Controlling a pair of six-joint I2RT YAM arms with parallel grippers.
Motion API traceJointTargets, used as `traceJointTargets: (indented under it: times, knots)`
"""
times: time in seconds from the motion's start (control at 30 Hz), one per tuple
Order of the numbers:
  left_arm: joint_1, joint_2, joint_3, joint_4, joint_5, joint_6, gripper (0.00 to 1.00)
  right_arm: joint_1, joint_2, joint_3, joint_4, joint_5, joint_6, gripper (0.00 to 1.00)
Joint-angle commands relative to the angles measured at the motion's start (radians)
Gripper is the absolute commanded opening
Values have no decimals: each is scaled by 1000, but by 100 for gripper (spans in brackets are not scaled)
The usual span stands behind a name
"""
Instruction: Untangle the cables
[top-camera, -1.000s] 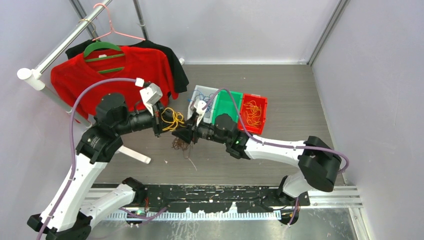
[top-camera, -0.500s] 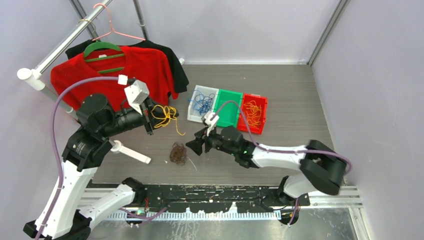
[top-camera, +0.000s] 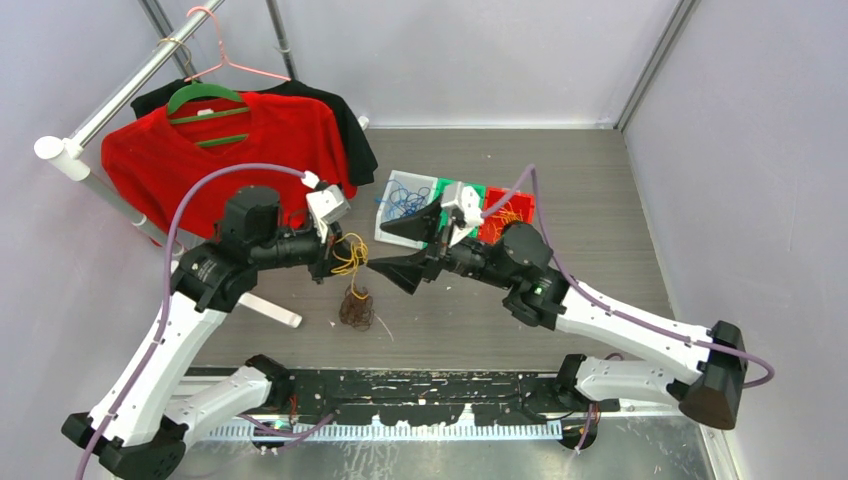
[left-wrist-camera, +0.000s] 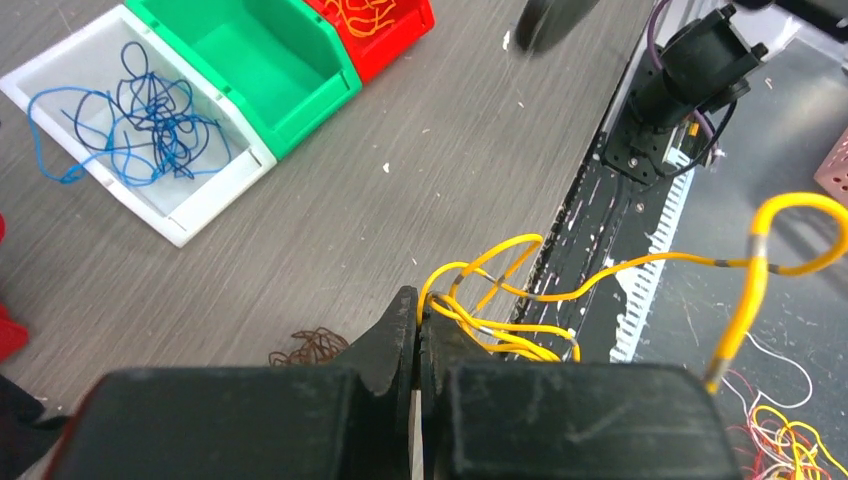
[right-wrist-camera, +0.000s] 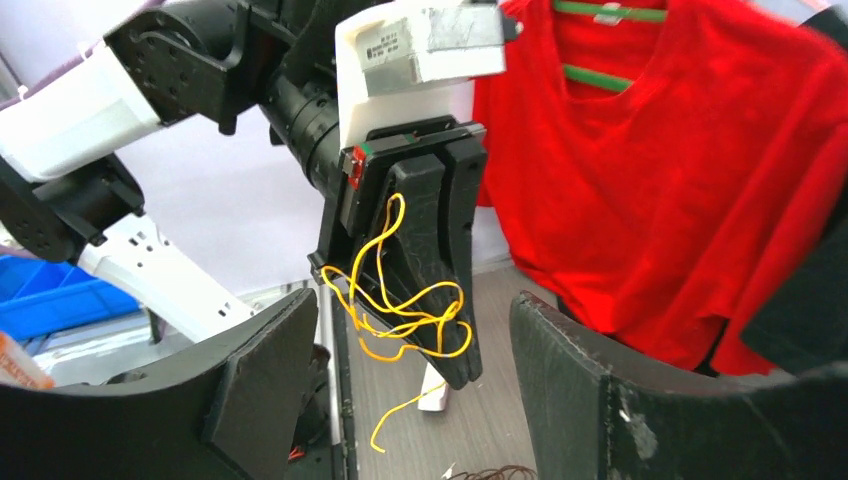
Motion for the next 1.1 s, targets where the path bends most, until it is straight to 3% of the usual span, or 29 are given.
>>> traceJointTargets:
  times: [0.0,0.2,0.27,0.3,0.33,0.5,0.53,0.57,0.63,0.8,1.07]
  knots:
    - [-3,3,32,-23,23,28,0,-1,95,61,27,-95,51,74]
    - [-3,1,36,-49,19,43,0,-1,182,139,-15,-84,61,63]
    - [-3,4,39,-66,18,51,0,-7,190,157,-44,-18,61,40]
    - [-3,4,41,-75,17,57,1,-16,188,162,-66,35,62,18]
    - [-3,5,41,-85,8,63,7,-29,181,162,-94,90,67,3]
    - [-3,32,63,-196,-45,166,78,-192,96,111,-237,172,86,1]
    - [-3,44,70,-221,-64,186,90,-238,75,100,-278,183,81,1]
    - [-3,57,78,-248,-75,205,95,-278,55,92,-323,196,67,1]
    - [-3,82,89,-292,-94,239,100,-344,25,88,-442,260,-5,1]
    - [-3,135,102,-352,-159,280,99,-506,42,99,-694,476,-60,1]
    - [-1,211,199,-393,-231,286,100,-646,184,70,-787,598,1,1]
